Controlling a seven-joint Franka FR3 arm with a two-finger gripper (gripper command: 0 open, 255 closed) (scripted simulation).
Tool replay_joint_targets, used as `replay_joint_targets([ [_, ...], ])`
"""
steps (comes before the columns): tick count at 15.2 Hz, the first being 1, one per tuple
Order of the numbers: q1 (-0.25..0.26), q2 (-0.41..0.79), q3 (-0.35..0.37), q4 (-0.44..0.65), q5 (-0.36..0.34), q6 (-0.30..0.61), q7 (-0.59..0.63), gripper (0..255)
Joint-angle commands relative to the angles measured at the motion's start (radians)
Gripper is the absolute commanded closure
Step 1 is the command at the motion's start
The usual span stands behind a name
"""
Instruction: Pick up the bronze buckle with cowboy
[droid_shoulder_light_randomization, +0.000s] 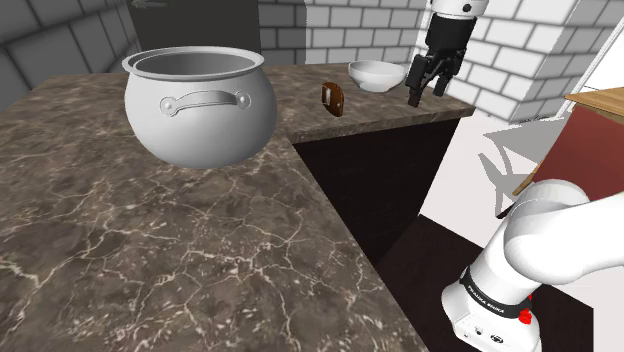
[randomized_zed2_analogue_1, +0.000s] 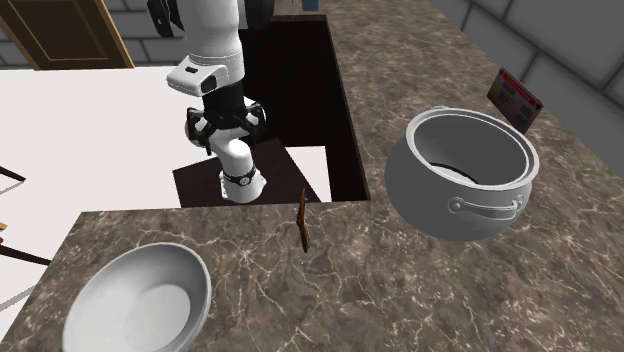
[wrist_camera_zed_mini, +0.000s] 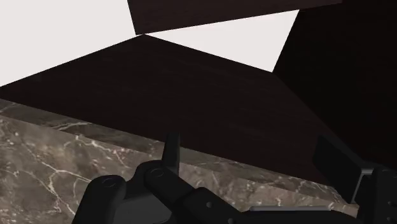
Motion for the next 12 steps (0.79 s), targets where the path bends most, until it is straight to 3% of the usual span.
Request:
replay_joint_targets([
  [1,0.0,0.0,0.0,0.0,0.0,0.0,0.0,0],
  [12,0.013,0.463,0.043,0.39,0.082,0.022,0.111,0],
])
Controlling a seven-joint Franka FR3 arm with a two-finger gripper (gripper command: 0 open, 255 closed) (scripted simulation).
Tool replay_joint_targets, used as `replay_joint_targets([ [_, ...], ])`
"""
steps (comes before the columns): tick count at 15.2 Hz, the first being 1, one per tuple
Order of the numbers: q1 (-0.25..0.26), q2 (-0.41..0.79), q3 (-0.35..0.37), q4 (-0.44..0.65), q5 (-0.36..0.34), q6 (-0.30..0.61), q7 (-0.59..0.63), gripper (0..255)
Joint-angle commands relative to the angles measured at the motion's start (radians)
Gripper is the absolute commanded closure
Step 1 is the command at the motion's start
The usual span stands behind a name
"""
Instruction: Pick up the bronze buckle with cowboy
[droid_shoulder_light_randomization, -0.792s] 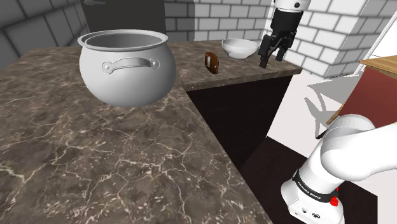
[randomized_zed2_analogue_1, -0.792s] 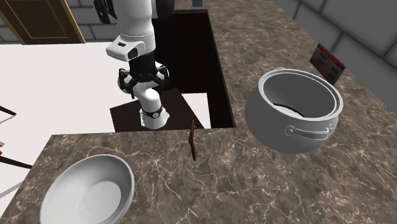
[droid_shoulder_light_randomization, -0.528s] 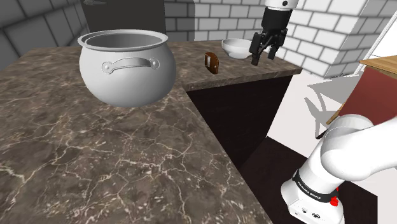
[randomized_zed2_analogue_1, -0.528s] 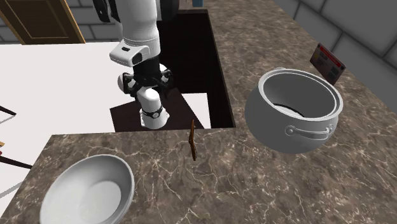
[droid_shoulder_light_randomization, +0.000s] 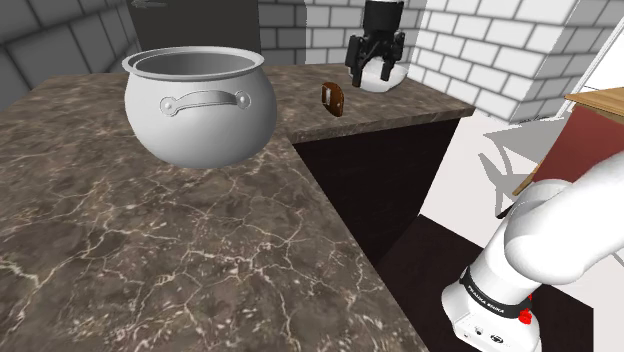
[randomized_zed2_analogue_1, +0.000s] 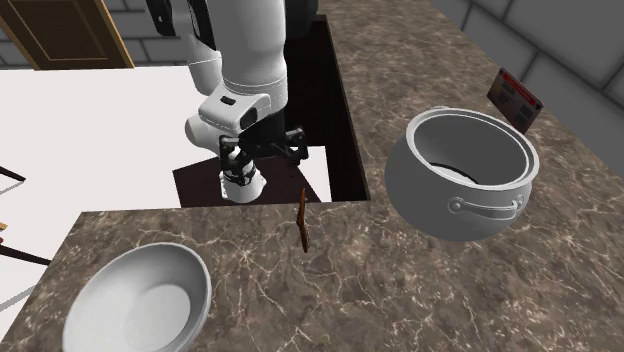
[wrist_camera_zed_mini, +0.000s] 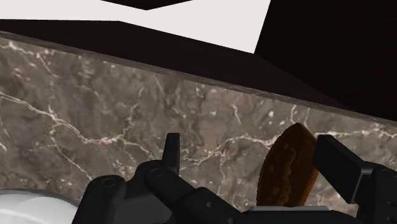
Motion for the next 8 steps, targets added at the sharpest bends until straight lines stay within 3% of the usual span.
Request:
replay_joint_targets([
  [1,0.003,0.086,0.008,0.085,0.013,-0.008,0.022,0],
  [6,0.008,0.307,0.019,0.336,0.038,-0.058,0.065,0],
  [8,0.008,0.298,0.019,0.297,0.038,-0.028,0.065,0],
])
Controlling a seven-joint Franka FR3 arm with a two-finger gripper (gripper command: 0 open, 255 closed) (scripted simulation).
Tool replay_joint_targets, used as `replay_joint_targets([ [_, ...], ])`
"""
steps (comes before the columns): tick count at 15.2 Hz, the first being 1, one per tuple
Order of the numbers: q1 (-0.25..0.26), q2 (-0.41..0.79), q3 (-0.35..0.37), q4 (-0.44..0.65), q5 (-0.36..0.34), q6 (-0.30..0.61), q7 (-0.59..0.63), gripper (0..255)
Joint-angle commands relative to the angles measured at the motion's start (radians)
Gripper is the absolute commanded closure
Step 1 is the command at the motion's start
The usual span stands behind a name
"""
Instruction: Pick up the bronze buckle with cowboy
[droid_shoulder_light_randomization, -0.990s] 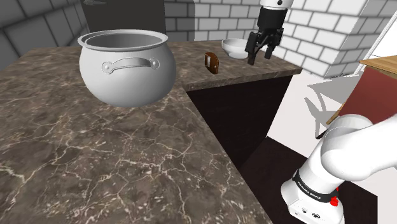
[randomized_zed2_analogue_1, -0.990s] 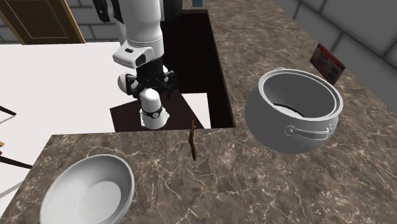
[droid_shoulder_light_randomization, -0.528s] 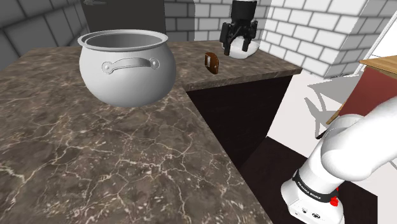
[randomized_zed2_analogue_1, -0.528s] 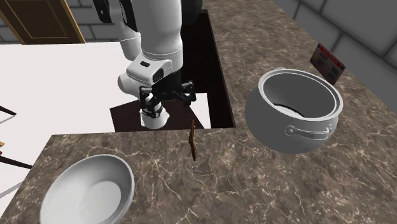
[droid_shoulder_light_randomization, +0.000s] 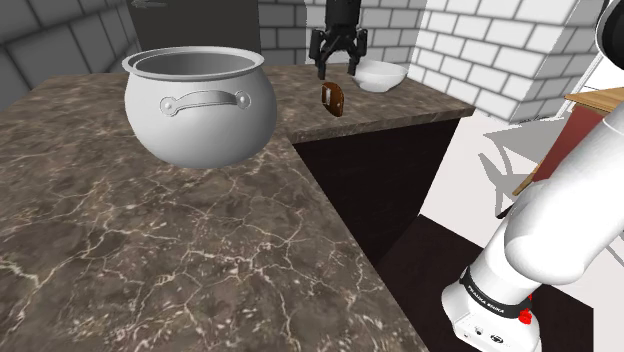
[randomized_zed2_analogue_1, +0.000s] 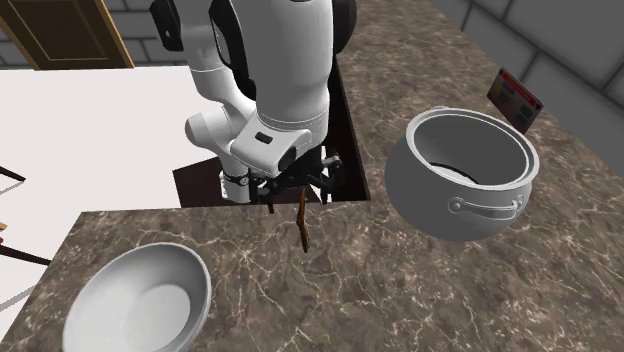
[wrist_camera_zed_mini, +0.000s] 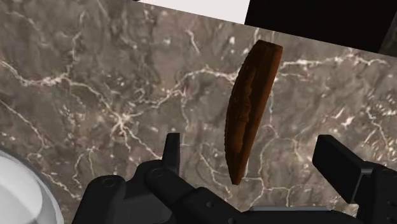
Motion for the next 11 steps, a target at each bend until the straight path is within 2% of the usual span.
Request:
replay_joint_targets([
  [1,0.0,0.007,0.001,-0.018,0.001,0.025,0.002,0],
  [5,0.0,-0.008,0.0,-0.089,0.002,0.082,0.002,0],
  [8,0.0,-0.009,0.0,-0.099,0.002,0.09,0.001,0],
  [9,0.0,-0.01,0.0,-0.099,0.002,0.089,0.002,255],
  [11,0.001,-0.01,0.001,-0.098,0.002,0.089,0.002,255],
])
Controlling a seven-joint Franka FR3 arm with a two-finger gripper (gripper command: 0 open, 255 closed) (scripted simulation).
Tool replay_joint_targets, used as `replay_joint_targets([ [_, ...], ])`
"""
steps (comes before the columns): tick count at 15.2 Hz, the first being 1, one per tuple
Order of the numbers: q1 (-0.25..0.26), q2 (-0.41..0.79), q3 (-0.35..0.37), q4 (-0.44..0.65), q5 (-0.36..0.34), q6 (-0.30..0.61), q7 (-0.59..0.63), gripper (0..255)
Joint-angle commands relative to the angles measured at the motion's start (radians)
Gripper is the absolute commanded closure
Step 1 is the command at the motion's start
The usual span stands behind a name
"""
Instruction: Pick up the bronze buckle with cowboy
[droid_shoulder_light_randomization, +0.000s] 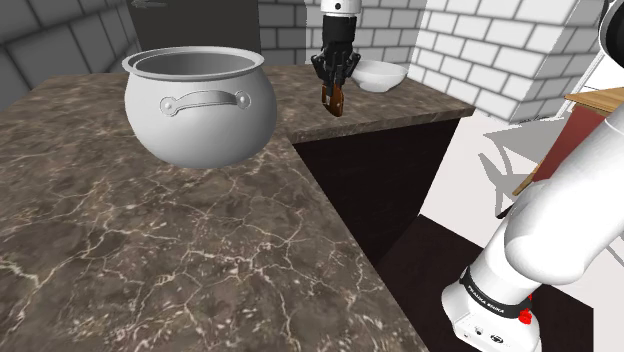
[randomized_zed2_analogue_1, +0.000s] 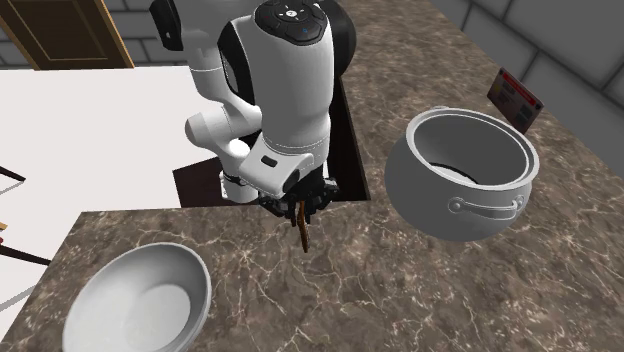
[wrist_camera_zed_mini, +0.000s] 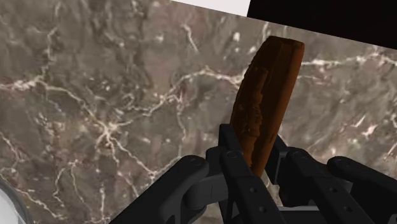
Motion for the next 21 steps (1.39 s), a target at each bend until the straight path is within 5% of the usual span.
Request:
replay_joint_targets([
  [1,0.0,0.0,0.0,-0.001,0.0,0.0,0.0,255],
  [7,0.0,0.0,0.0,-0.001,0.0,0.001,0.0,255],
  [21,0.0,0.068,0.001,0.273,-0.002,-0.205,0.003,255],
])
